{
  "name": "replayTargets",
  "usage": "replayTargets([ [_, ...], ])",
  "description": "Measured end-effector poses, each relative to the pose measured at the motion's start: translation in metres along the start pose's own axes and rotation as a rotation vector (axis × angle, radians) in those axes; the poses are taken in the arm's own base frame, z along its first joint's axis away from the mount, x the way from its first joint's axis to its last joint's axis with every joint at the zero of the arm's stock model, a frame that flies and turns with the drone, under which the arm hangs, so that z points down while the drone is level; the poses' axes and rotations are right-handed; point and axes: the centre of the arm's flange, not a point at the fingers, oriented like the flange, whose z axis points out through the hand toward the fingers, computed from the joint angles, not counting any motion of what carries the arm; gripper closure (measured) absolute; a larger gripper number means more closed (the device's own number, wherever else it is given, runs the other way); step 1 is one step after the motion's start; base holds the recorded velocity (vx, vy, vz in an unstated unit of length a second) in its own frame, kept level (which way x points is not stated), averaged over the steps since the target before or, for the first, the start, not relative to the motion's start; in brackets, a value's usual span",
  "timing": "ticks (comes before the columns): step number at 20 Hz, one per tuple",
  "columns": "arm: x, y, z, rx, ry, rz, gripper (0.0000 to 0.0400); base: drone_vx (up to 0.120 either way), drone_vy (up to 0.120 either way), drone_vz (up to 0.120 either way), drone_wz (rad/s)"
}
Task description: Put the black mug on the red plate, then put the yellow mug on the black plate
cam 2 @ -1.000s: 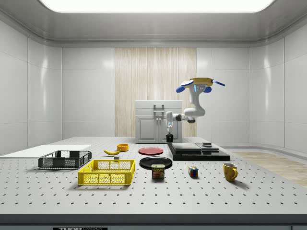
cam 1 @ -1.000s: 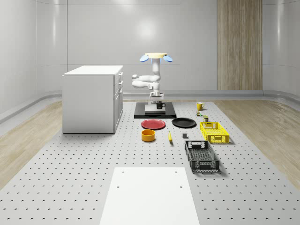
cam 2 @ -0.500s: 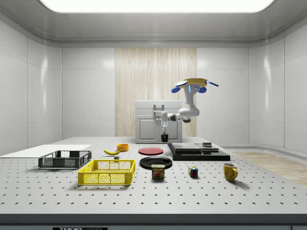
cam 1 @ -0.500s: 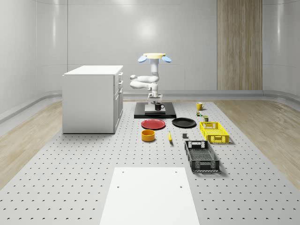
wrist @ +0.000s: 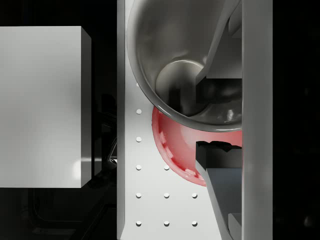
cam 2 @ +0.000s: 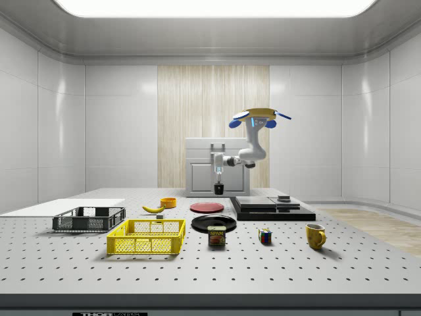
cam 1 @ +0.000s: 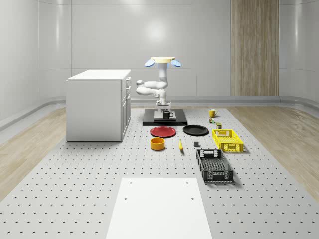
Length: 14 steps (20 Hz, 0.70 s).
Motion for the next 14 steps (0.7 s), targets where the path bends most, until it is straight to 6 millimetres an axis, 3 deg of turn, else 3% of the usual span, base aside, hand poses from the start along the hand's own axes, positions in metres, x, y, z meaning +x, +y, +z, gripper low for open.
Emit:
replayTargets([
  [12, 0.0000, 0.0000, 0.0000, 0.000, 0.000, 0.000, 0.0290, 0.120, 0.000, 0.000, 0.000],
  [14, 0.0005, 0.0005, 0.0000, 0.000, 0.000, 0.000, 0.0290, 0.020, 0.000, 0.000, 0.000],
])
